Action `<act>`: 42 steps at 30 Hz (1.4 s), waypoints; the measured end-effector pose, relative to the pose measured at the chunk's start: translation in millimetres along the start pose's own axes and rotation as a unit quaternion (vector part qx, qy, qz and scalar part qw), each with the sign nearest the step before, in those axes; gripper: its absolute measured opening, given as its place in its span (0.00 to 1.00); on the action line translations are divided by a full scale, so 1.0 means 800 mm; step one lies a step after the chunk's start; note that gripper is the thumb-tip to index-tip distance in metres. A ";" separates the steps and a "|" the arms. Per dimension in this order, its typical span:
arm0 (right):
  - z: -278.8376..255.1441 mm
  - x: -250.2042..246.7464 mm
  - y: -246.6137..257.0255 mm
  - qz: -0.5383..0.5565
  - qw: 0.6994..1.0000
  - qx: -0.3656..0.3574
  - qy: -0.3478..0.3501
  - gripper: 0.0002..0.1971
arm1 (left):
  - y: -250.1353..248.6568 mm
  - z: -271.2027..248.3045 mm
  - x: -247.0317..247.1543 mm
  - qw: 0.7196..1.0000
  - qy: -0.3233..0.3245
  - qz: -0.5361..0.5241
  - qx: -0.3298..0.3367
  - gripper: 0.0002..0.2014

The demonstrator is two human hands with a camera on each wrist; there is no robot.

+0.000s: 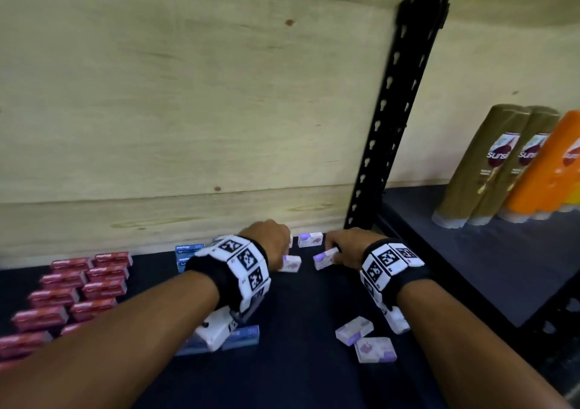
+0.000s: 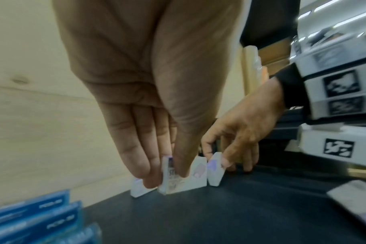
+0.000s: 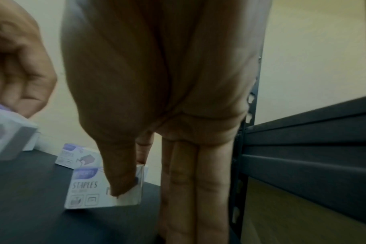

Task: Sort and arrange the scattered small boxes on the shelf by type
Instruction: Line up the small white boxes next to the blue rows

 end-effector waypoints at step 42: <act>0.022 -0.007 0.004 0.033 0.999 -0.011 -0.019 0.18 | -0.003 0.028 -0.028 0.995 -0.059 0.072 -0.020 0.15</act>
Point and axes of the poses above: each hand's wrist, its own z-axis towards the middle knuckle, its own x-axis out of the palm, y = z × x, the point moved 6 cm from there along z, towards the middle knuckle, and after that the axes turned 6 degrees about y, right-handed, at the moved point
